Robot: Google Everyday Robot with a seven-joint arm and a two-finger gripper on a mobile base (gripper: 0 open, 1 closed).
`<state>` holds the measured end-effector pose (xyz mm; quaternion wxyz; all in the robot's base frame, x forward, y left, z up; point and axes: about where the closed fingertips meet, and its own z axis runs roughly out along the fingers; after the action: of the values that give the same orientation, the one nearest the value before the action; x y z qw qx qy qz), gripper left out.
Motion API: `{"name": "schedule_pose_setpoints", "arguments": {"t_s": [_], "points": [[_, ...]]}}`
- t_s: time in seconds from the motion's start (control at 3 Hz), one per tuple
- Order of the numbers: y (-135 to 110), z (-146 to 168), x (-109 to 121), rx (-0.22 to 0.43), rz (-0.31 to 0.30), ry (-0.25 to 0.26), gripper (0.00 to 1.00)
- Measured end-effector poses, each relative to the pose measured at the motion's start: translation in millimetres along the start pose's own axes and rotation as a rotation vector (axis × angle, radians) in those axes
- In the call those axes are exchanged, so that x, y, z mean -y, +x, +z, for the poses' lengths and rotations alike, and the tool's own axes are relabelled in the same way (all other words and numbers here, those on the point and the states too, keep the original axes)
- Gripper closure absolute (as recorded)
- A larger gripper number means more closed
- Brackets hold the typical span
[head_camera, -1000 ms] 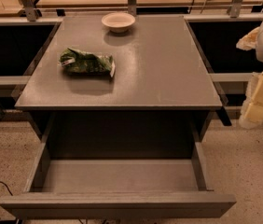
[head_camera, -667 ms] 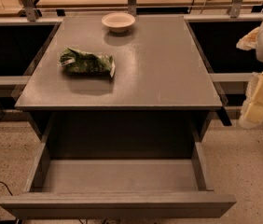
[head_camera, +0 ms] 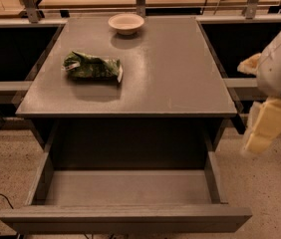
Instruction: Close top drawer
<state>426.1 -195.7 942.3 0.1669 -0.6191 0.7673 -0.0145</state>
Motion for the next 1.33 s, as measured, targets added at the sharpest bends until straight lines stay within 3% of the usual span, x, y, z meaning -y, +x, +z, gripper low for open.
{"name": "schedule_pose_setpoints", "arguments": {"t_s": [0.33, 0.67, 1.33], "points": [[0.2, 49.6, -28.1, 0.054, -0.001, -0.042, 0.0], [7.1, 86.6, -58.4, 0.078, 0.001, -0.098, 0.18], [17.3, 115.5, -126.1, 0.116, 0.024, -0.192, 0.65]]}}
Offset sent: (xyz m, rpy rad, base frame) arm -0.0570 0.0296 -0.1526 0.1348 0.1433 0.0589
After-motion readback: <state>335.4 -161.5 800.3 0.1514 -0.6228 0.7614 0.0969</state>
